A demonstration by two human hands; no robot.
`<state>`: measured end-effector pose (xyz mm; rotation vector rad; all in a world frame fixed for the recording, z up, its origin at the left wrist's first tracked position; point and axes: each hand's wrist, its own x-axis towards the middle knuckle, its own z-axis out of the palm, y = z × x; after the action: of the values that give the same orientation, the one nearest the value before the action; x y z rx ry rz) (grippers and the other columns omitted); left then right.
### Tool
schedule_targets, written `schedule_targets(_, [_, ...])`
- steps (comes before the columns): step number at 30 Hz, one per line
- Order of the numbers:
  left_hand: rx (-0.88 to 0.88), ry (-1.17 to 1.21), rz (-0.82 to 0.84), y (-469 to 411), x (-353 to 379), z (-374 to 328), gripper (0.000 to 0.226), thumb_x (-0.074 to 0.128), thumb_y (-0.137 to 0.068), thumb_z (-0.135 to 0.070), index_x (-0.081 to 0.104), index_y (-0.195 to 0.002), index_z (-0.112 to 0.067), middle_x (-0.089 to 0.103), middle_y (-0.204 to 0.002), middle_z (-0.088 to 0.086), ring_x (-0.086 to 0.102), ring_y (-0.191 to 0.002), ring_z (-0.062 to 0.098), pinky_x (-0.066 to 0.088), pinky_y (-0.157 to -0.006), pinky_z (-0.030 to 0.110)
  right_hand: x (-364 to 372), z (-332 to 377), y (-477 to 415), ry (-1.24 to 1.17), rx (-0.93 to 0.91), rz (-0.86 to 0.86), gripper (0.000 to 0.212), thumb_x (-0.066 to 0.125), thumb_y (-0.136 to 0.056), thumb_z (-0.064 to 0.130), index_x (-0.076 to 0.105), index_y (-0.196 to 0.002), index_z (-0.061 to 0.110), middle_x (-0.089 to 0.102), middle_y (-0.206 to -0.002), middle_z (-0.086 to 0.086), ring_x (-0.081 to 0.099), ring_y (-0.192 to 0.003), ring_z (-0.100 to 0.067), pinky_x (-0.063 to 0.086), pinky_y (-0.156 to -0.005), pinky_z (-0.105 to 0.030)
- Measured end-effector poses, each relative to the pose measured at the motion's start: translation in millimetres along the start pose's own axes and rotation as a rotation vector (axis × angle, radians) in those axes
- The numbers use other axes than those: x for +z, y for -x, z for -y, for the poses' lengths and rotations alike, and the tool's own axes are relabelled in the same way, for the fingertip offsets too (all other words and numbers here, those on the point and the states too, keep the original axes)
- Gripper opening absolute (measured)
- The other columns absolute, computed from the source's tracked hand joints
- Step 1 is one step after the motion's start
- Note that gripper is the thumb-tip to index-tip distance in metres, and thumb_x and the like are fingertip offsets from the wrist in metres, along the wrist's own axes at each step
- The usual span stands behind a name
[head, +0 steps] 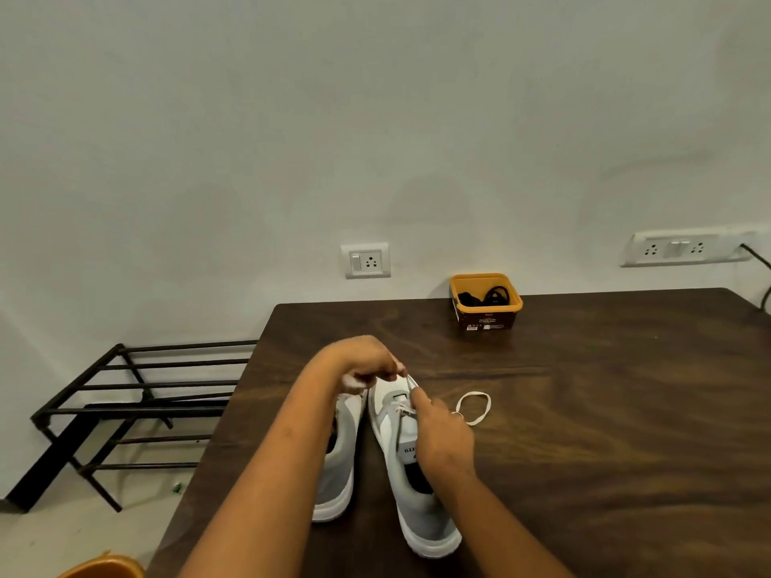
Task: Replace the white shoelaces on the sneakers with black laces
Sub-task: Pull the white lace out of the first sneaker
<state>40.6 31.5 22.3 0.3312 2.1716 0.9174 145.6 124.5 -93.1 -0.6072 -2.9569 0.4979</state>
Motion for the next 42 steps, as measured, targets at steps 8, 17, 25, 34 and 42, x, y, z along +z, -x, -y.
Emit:
schedule_targets(8, [0.388, 0.0, -0.136, 0, -12, -20, 0.033, 0.044, -0.089, 0.01, 0.061, -0.088, -0.018, 0.065, -0.104, 0.006, 0.06, -0.09, 0.021, 0.049, -0.066, 0.023, -2, -9, -2, -0.194, 0.082, 0.045, 0.057, 0.042, -0.09, 0.01, 0.037, -0.138, 0.04, 0.057, -0.127, 0.0, 0.057, -0.113, -0.025, 0.048, -0.09, -0.036])
schedule_targets(17, [0.302, -0.589, -0.239, -40, 67, 49, 0.017, 0.062, -0.076, -0.004, 0.068, -0.089, -0.012, 0.058, -0.111, 0.007, 0.059, -0.107, 0.025, 0.049, -0.091, 0.034, 9, -28, -8, -0.571, 0.209, 0.141, 0.077, 0.061, -0.076, 0.019, 0.031, -0.148, 0.024, 0.063, -0.11, -0.003, 0.061, -0.103, -0.023, 0.05, -0.088, -0.034])
schedule_targets(25, [0.311, -0.591, -0.577, -35, 96, 68, 0.018, 0.046, -0.087, -0.013, 0.056, -0.102, -0.018, 0.06, -0.107, 0.002, 0.059, -0.097, 0.023, 0.046, -0.076, 0.033, 20, -25, 1, -0.501, 0.137, 0.024, 0.049, 0.054, -0.087, 0.014, 0.05, -0.135, 0.024, 0.055, -0.128, -0.001, 0.054, -0.116, -0.021, 0.042, -0.099, -0.03])
schedule_targets(34, [0.225, 0.135, -0.162, -38, 71, 65, 0.017, 0.058, -0.079, -0.014, 0.069, -0.069, -0.007, 0.061, -0.069, 0.003, 0.057, -0.078, 0.018, 0.044, -0.079, 0.034, 25, -26, -1, -0.376, 0.113, -0.027, 0.04, 0.044, -0.096, 0.018, 0.054, -0.131, 0.033, 0.055, -0.124, 0.001, 0.054, -0.113, -0.021, 0.044, -0.095, -0.031])
schedule_targets(42, [0.255, 1.57, -0.25, -2, 28, 55, 0.019, 0.052, -0.09, -0.018, 0.054, -0.073, -0.01, 0.061, -0.064, 0.005, 0.06, -0.062, 0.019, 0.049, -0.07, 0.03, 23, -21, 1, -0.263, 0.135, -0.032, 0.043, 0.038, -0.099, 0.016, 0.047, -0.137, 0.034, 0.051, -0.132, 0.001, 0.049, -0.119, -0.024, 0.044, -0.097, -0.034])
